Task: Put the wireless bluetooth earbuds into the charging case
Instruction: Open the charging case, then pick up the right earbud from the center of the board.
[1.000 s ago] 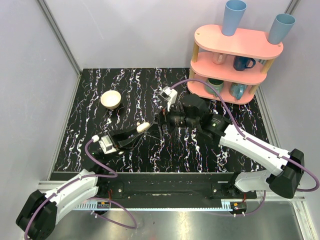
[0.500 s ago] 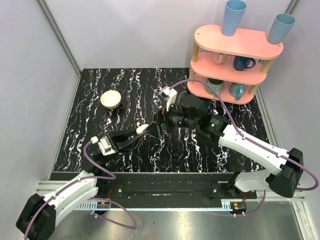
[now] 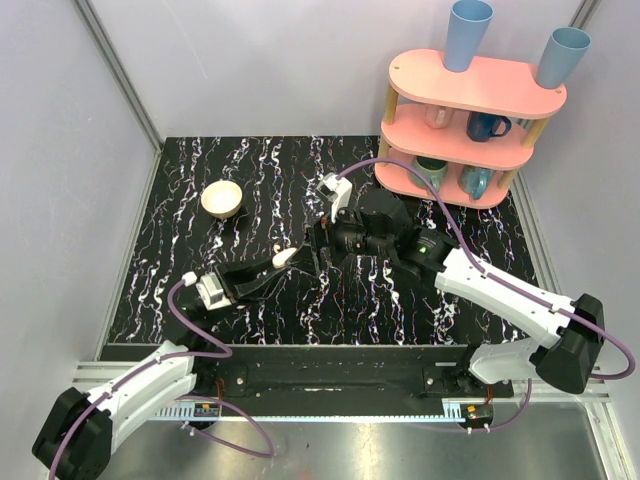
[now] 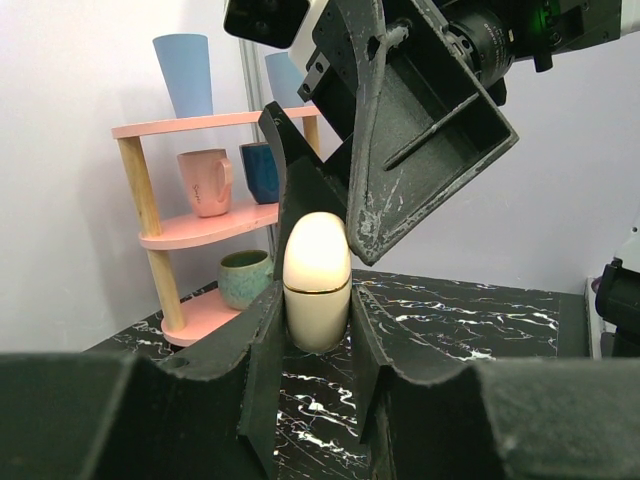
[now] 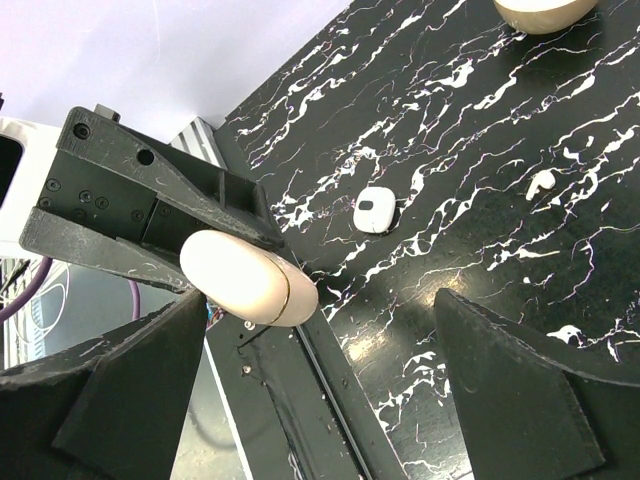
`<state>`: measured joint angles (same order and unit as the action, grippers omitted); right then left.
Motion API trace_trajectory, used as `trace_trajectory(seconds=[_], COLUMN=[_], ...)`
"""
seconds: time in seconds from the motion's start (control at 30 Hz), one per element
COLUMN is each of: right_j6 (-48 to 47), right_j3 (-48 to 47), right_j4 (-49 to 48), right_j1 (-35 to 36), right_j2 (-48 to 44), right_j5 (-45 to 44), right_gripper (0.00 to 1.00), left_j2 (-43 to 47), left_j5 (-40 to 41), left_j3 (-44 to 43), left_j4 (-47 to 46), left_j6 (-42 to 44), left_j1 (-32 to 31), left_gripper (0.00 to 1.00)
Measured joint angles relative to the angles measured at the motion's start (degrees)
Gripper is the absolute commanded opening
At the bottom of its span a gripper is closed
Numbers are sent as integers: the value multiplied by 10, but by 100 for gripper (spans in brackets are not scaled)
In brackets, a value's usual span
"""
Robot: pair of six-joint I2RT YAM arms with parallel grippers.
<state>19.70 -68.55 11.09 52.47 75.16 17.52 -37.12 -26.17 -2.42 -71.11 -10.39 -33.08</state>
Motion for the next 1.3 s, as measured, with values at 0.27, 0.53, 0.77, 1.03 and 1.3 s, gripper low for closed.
trace_trajectory(seconds=[0.27, 0.53, 0.77, 1.03, 1.3], right_j6=[0, -5, -16, -29, -37], right_j3=[-8, -25, -25, -25, -25], right_j4=[-7, -33, -35, -51, -64], right_j1=[1, 1, 1, 1, 1], right_j2=[9, 24, 25, 22, 8], right_j5=[1, -26, -18, 6, 6], right_gripper=[99, 100, 100, 100, 100], left_j2=[0, 3, 3, 5, 7], left_j5=[0, -34, -34, -32, -31], left_j3=[0, 0, 0, 0, 0], left_j4=[2, 4, 5, -4, -16], left_j6=[-2, -13, -15, -15, -15], left_j1=[2, -3, -3, -4, -4], left_gripper=[0, 0, 0, 0, 0])
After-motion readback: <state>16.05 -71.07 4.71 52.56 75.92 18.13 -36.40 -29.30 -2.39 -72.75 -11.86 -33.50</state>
